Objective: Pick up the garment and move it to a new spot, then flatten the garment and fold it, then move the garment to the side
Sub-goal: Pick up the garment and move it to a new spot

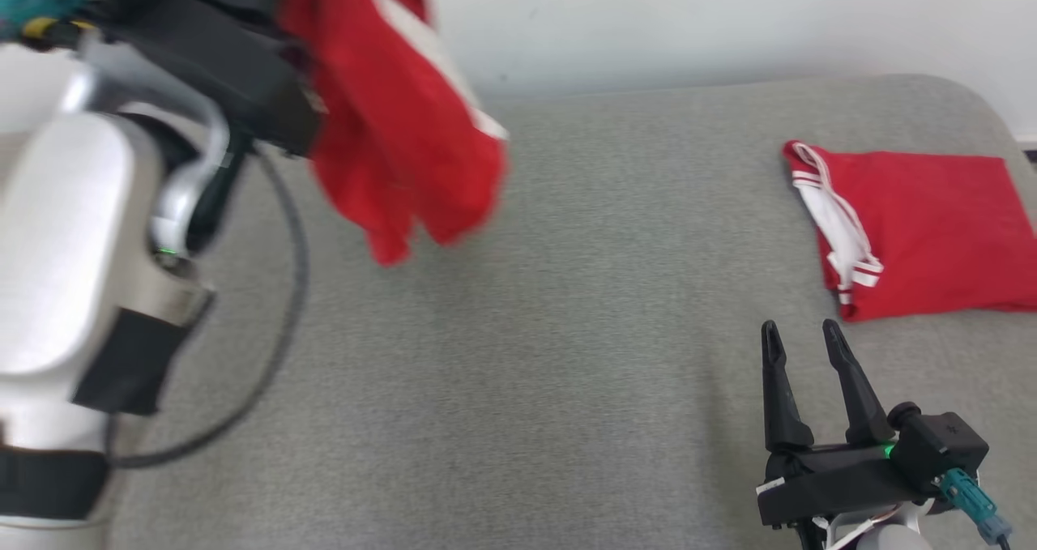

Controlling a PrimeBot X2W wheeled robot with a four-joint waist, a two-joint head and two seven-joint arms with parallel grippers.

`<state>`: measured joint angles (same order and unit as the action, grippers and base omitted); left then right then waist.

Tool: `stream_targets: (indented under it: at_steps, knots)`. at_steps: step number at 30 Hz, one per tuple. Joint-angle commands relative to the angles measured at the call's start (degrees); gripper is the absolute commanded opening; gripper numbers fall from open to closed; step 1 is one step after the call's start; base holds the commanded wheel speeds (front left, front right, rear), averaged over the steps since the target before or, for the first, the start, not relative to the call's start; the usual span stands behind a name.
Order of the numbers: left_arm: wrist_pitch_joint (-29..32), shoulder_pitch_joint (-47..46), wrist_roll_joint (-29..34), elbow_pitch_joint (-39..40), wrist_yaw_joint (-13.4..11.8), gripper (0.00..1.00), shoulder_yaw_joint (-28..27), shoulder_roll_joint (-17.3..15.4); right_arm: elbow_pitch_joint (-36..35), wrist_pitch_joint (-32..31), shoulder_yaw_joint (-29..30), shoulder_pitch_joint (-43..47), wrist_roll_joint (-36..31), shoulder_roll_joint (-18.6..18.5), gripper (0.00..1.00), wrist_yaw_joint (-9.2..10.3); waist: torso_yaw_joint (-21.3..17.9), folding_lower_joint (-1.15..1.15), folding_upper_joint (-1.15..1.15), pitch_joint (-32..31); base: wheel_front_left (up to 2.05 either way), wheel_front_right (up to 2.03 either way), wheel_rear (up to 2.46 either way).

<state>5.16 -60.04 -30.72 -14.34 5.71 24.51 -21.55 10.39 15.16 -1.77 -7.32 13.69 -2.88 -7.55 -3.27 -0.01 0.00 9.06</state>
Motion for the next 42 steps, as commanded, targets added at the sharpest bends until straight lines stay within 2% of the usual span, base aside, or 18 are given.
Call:
stream_targets:
  at_steps: [1, 6, 12, 23, 32, 33, 34, 35, 36, 42]
  knots:
    - [0.41, 0.71, -0.65, 1.61, -0.29, 0.00, 0.41, 1.09, 0.09, 0.03, 0.09, 0.31, 0.41, 0.00, 1.00, 0.14, -1.69, 0.01, 0.00, -0.28, 0.00, 0.00, 0.00]
    - [1.38, 2.46, -1.82, 5.41, -1.23, 0.00, 3.00, 5.36, 0.30, 0.04, 0.04, 0.36, 0.92, 0.00, 1.00, 0.14, -3.58, 0.01, 0.00, 0.07, 0.00, 0.00, 0.00]
    - [-1.50, 8.88, -3.82, 5.06, -3.40, 0.00, 4.05, 9.48, 0.57, 0.03, -0.31, 0.38, 0.92, -0.01, 1.00, 0.14, -5.15, 0.01, 0.00, 0.11, 0.00, 0.00, 0.00]
    - [-9.00, 29.39, -5.01, -5.66, -5.51, 0.00, 5.21, 7.05, 1.42, 0.03, -0.49, 0.87, -0.17, 0.00, 1.00, 0.14, -5.15, 0.01, 0.00, -0.55, 0.00, 0.00, 0.00]
    - [-14.03, 37.72, -6.62, -14.41, -4.87, 0.00, 5.05, 6.54, 2.91, 0.03, -1.49, 1.84, -0.58, 0.00, 1.00, 0.14, -3.26, 0.01, 0.00, -2.65, 0.00, 0.00, 0.00]
    - [-15.38, 38.39, -6.52, -15.74, -4.82, 0.16, 4.77, 6.74, 2.98, 0.03, -1.48, 2.01, -0.56, 0.00, 1.00, 0.14, -2.62, 0.01, 0.00, -3.47, 0.00, 0.00, 0.00]
    - [-16.08, 38.72, -6.59, -16.22, -4.77, 0.49, 4.61, 6.86, 3.11, 0.03, -1.50, 2.36, -0.58, 0.00, 1.00, 0.14, -2.27, 0.01, 0.00, -3.93, 0.00, 0.00, 0.00]
    - [-16.76, 39.01, -6.59, -16.60, -4.75, 0.95, 4.43, 6.94, 3.25, 0.03, -1.49, 2.78, -0.50, -0.02, 1.00, 0.14, -1.95, 0.01, 0.00, -4.43, 0.00, 0.00, 0.00]
    - [-17.43, 39.23, -6.66, -16.77, -5.00, 1.00, 4.04, 7.03, 3.36, 0.03, -1.46, 3.07, -0.36, -0.02, 1.00, 0.14, -1.62, 0.01, 0.00, -4.90, 0.00, 0.00, 0.00]
    - [-19.92, 41.66, -6.69, -14.75, -6.67, 1.00, 0.71, 7.02, 3.79, 0.03, -1.46, 4.52, 0.36, -0.03, 1.00, 0.14, 0.04, 0.01, 0.00, -7.54, 0.00, 0.00, 0.00]
